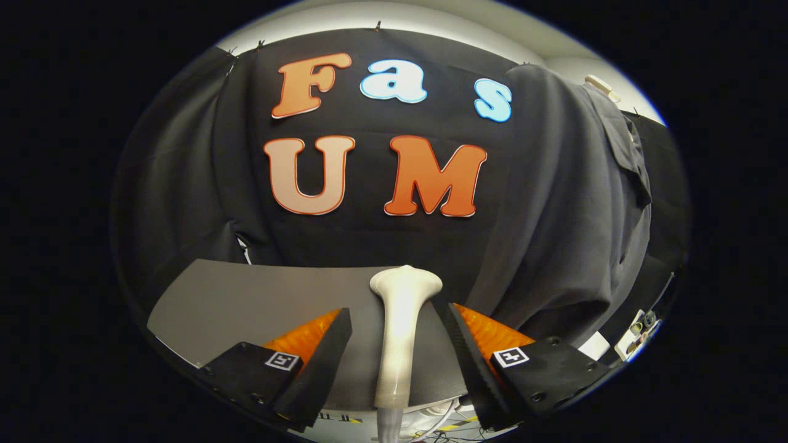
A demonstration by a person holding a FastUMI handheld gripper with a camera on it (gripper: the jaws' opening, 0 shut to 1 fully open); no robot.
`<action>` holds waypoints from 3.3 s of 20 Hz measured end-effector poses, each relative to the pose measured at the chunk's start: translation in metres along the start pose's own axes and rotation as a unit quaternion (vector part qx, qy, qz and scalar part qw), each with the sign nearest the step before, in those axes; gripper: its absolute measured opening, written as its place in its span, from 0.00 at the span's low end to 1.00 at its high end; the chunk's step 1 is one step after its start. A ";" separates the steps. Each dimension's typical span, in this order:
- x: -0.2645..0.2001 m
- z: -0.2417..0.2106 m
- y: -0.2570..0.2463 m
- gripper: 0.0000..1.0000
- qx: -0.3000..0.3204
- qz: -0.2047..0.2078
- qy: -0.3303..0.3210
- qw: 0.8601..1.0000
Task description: Iron the clothes twice with a garment steamer, once on the left side and once on the right side.
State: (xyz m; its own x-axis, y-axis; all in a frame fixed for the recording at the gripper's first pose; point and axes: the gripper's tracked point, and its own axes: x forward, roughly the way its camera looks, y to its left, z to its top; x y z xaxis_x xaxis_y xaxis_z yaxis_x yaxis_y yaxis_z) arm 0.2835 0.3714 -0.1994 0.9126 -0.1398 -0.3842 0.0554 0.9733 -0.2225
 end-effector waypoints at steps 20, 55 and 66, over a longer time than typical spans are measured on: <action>0.107 -0.056 -0.004 0.58 0.008 -0.015 0.165 0.986; -0.215 0.079 -0.191 0.38 0.068 -0.032 -0.223 0.972; -0.174 0.101 -0.275 0.38 0.072 -0.016 -0.233 0.970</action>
State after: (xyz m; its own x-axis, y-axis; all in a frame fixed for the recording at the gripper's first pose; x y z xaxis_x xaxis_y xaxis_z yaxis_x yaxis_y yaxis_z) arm 0.1500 0.1461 0.0192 0.9916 -0.1051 0.0756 0.1115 0.9900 -0.0865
